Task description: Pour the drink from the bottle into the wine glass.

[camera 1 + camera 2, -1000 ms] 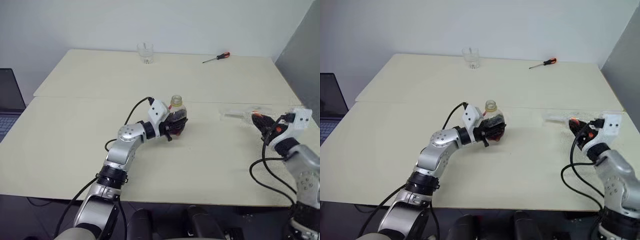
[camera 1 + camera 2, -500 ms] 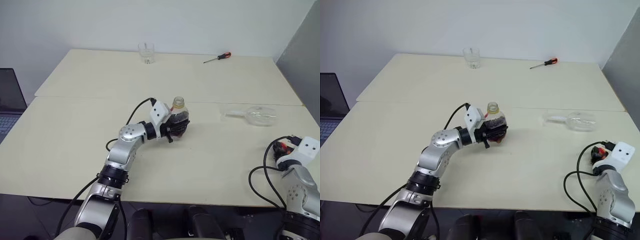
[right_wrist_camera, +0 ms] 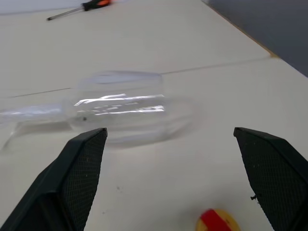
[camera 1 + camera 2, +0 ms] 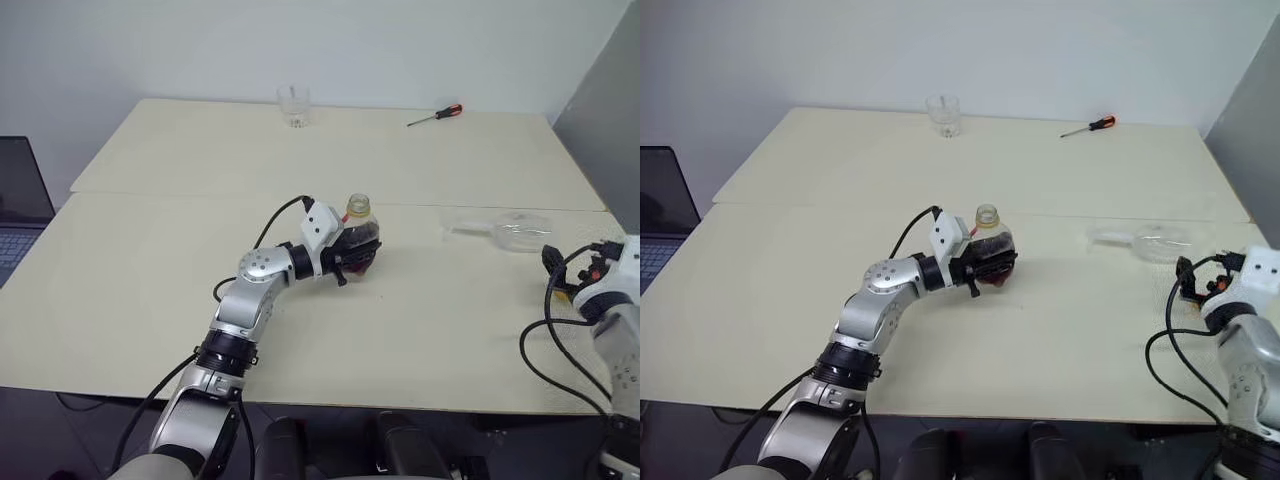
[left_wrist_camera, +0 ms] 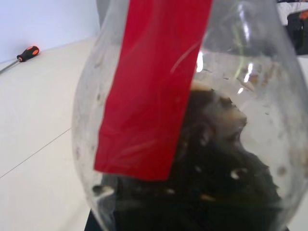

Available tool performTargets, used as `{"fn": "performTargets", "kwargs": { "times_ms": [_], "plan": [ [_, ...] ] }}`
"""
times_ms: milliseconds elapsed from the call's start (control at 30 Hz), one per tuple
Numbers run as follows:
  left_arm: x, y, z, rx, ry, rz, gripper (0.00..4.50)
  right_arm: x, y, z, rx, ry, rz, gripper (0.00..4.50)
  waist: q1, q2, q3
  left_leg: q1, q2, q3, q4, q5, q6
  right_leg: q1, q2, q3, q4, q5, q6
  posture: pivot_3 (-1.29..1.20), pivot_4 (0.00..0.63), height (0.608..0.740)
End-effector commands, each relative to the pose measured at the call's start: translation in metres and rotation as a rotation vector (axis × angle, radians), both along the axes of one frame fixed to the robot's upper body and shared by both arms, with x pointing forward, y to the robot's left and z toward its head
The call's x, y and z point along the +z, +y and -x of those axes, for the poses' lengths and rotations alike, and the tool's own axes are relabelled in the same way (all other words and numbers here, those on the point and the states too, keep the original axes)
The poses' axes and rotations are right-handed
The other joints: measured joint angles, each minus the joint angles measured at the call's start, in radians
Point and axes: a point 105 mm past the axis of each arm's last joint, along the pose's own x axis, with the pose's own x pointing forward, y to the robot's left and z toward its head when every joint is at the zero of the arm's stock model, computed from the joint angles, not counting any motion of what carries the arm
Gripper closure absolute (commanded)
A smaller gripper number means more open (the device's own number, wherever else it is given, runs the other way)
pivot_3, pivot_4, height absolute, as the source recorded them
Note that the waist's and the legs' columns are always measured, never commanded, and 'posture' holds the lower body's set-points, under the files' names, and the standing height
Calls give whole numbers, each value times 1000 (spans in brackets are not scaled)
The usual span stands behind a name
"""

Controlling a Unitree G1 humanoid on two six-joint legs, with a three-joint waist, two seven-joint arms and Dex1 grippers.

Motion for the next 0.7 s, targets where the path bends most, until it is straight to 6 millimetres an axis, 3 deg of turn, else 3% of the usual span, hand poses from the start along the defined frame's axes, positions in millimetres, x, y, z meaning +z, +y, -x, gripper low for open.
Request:
{"fn": "performTargets", "kwargs": {
  "times_ms": [33, 167, 333, 467, 567, 700],
  "plan": [
    [26, 14, -11, 87, -55, 59, 3385, 36, 18, 0, 128, -49, 68, 0, -1, 0, 0, 0, 0, 0, 0, 0, 0, 0, 0, 0, 0, 0, 0, 0, 150, 740],
    [35, 65, -35, 430, -138, 102, 3385, 68, 95, -7, 476, -97, 79, 0, -14, 0, 0, 1, 1, -1, 0, 0, 0, 0, 2, 1, 1, 0, 0, 0, 150, 740],
    [36, 107, -50, 690, -160, 152, 3385, 57, 166, 9, 844, -15, 125, 0, -5, 0, 0, 0, 3, -3, 0, 0, 0, 0, 3, 1, 0, 0, 0, 0, 150, 740],
    [33, 141, -55, 848, -130, 199, 3385, 52, 188, 16, 974, 24, 141, 0, 4, -2, 1, -1, 2, -2, 1, 0, 0, 0, 1, 0, -1, 0, 0, 0, 150, 740],
    [22, 179, -50, 1007, -113, 198, 3385, 50, 205, 18, 1058, 37, 133, 0, 3, -5, 2, -1, 0, -1, 2, 0, 0, 0, -1, -1, -1, 1, 2, 0, 150, 740],
    [17, 202, -43, 1106, -103, 221, 3385, 61, 219, 11, 1087, -9, 122, 0, 2, -6, 2, -1, 1, -1, 2, 0, 0, 0, -1, -1, -1, 2, 2, 0, 150, 740]
  ]
}}
